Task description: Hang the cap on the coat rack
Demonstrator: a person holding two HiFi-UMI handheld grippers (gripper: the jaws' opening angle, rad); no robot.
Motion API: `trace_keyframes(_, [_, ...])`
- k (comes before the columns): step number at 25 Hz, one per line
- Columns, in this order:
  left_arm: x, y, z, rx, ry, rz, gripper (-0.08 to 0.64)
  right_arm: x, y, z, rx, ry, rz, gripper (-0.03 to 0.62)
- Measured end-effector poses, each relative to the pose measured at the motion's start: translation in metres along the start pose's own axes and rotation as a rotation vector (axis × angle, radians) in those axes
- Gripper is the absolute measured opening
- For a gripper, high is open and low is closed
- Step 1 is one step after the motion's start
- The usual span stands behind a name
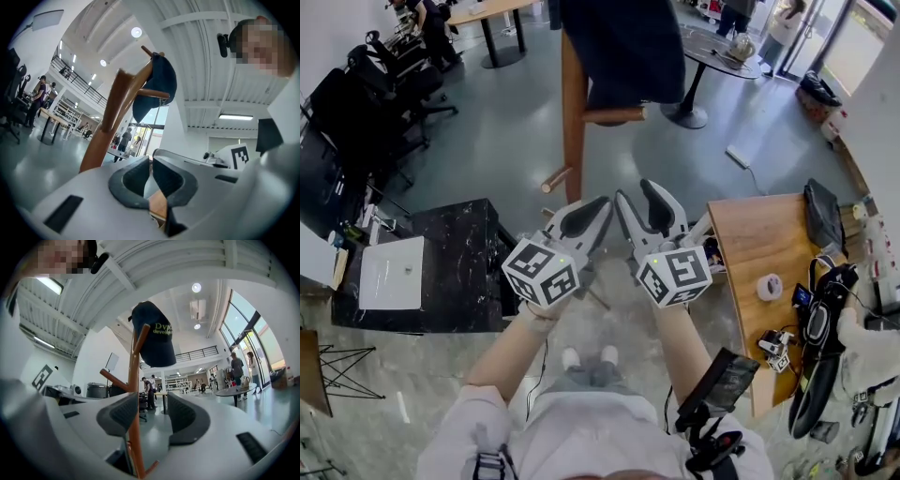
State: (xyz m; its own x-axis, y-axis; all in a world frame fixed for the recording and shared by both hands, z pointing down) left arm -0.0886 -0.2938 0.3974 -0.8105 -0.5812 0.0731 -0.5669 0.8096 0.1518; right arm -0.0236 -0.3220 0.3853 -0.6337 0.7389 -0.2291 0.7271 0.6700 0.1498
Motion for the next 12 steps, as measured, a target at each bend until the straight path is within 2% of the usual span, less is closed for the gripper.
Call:
trace_keyframes(7, [0.011, 0.013, -0.068, 0.103, 0.094, 0.032, 0.009, -0.018, 0.009, -0.076, 0.119, -0.129, -0.048, 0.178])
trace_keyframes(12, [-0.001, 0.014, -0.100, 0.151, 0.093, -0.002, 0.009, -0.031, 0.021, -0.113, 0.171, -0.183, -0.093, 0.178])
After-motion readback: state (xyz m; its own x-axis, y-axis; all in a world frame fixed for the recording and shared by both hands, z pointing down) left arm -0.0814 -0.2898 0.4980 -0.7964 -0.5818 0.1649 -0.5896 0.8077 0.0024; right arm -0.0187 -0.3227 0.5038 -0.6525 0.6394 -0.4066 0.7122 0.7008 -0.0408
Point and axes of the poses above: the fingertips, and each gripper's own axes: y backward along the fingers, x to its left, z out of its top, the point moved 3 cm from there along y, backward along the fingers, and after that the axes turned 12 degrees about -y, right-handed, at the moved point
